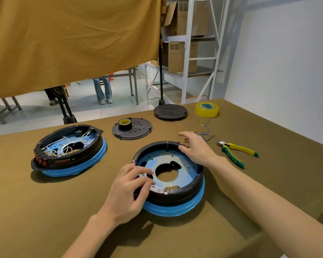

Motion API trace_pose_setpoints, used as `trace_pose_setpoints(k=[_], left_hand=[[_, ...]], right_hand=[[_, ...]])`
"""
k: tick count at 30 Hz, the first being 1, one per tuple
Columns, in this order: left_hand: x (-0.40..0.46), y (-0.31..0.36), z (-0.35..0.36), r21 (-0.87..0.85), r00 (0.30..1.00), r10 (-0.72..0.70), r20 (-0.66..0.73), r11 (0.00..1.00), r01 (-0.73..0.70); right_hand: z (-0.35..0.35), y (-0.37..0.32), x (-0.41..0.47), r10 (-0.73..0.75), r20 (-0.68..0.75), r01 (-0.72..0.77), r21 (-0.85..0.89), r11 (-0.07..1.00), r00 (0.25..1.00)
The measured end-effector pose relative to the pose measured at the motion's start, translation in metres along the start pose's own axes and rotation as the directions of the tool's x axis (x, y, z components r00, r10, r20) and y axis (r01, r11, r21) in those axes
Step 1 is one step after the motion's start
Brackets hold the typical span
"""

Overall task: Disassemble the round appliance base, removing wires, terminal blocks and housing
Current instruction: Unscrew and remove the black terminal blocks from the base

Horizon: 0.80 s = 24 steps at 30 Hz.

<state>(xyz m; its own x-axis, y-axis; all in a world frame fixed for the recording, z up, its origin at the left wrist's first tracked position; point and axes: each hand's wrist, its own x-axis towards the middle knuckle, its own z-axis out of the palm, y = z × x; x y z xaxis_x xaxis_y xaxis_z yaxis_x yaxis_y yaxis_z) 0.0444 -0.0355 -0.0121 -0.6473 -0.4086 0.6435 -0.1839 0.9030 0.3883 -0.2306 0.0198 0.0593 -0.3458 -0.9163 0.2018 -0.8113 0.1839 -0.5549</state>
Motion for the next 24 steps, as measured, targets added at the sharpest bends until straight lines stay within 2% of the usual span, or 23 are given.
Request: trace_pose_setpoints(k=[2, 4, 6, 8, 11, 14, 16, 18, 20, 23, 24], left_hand=[[0.000, -0.004, -0.006, 0.019, 1.000, -0.015, 0.026, 1.000, 0.015], [0.001, -0.009, -0.010, 0.054, 0.996, -0.059, 0.069, 0.997, 0.055], [0.002, -0.010, -0.011, 0.075, 0.994, -0.080, 0.078, 0.994, 0.075], [0.000, -0.006, -0.009, 0.100, 0.998, -0.053, 0.044, 0.994, 0.048], [-0.004, 0.005, -0.003, 0.109, 0.997, 0.031, 0.077, 0.993, -0.040], [-0.004, 0.008, -0.002, 0.093, 0.991, 0.049, 0.126, 0.994, -0.061], [-0.002, 0.009, -0.004, 0.070, 0.992, 0.031, 0.126, 0.997, -0.040], [0.002, 0.012, -0.001, 0.069, 0.995, 0.026, 0.101, 0.997, -0.033], [0.007, 0.017, 0.005, 0.088, 0.996, 0.023, 0.083, 0.996, -0.031], [0.015, 0.025, 0.015, 0.105, 0.997, -0.006, 0.073, 0.995, -0.001], [0.018, 0.026, 0.017, 0.097, 0.997, -0.009, 0.080, 0.995, 0.001]], right_hand=[[0.007, -0.005, -0.006, 0.051, -0.118, -0.061, -0.079, 0.995, 0.992], [0.019, -0.006, -0.023, 0.102, -0.147, -0.127, -0.173, 0.977, 0.984], [0.031, 0.001, -0.041, 0.088, -0.157, -0.126, -0.249, 0.960, 0.984], [0.032, 0.007, -0.045, 0.048, -0.172, -0.074, -0.146, 0.987, 0.984], [0.014, 0.008, -0.026, -0.005, -0.082, 0.006, 0.017, 1.000, 0.997], [0.003, 0.000, -0.011, -0.096, -0.110, 0.085, -0.100, 0.991, 0.989], [0.006, -0.015, -0.020, -0.143, -0.138, 0.133, -0.082, 0.988, 0.980], [0.017, -0.030, -0.043, -0.234, -0.052, 0.233, -0.027, 0.972, 0.971], [0.032, -0.035, -0.066, -0.288, 0.020, 0.289, -0.068, 0.955, 0.957], [0.045, -0.025, -0.077, -0.346, -0.050, 0.330, -0.196, 0.923, 0.937], [0.044, -0.018, -0.074, -0.355, -0.079, 0.337, -0.179, 0.925, 0.932]])
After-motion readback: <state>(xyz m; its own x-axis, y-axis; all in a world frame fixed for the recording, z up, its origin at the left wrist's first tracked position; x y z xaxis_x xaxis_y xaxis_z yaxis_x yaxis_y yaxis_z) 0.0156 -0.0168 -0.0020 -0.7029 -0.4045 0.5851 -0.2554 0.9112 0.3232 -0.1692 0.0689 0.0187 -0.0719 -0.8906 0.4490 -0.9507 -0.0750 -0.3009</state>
